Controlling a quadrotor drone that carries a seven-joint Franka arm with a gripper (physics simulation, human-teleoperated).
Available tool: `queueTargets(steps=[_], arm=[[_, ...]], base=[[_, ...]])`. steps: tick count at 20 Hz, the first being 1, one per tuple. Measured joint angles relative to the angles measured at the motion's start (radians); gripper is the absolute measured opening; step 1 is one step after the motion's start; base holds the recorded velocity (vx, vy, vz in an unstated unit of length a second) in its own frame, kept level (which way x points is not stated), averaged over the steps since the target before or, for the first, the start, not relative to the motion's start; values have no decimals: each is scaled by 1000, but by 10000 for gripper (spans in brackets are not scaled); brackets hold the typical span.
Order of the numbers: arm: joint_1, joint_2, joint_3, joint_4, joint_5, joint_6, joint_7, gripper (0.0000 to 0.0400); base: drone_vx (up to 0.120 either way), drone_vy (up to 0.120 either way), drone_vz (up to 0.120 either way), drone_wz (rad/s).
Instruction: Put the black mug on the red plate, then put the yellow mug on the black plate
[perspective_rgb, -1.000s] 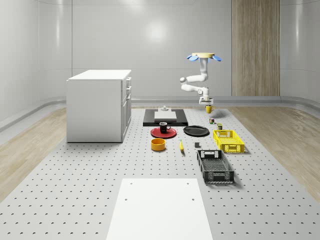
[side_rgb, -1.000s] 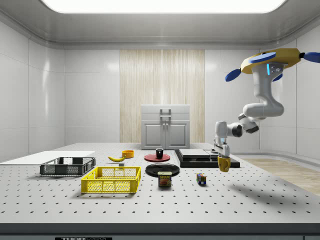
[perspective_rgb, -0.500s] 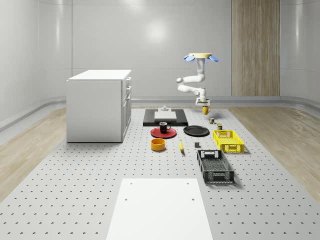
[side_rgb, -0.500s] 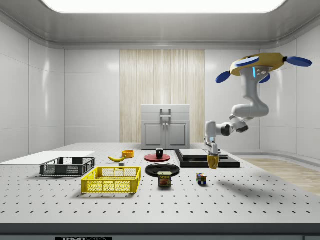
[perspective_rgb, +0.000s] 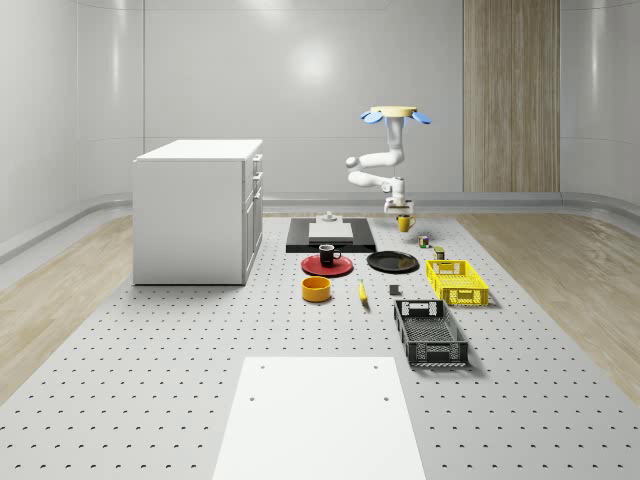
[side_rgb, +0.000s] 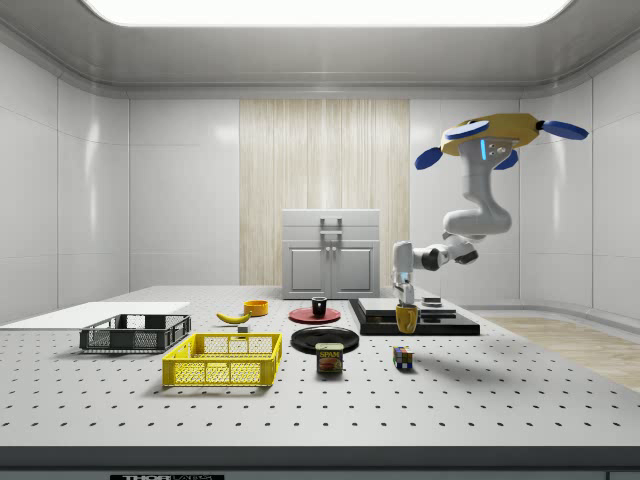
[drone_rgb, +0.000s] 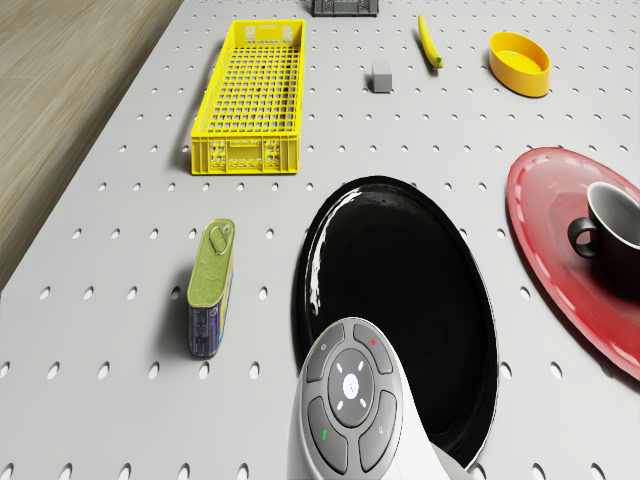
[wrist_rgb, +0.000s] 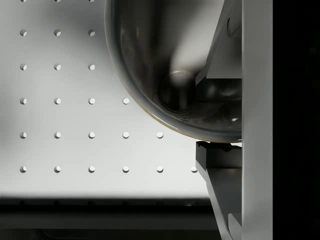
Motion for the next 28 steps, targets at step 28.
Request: queueTargets(steps=[28], arm=[[-2, -3, 1, 0, 2, 3, 2, 110]], base=[[120, -84, 0, 0]])
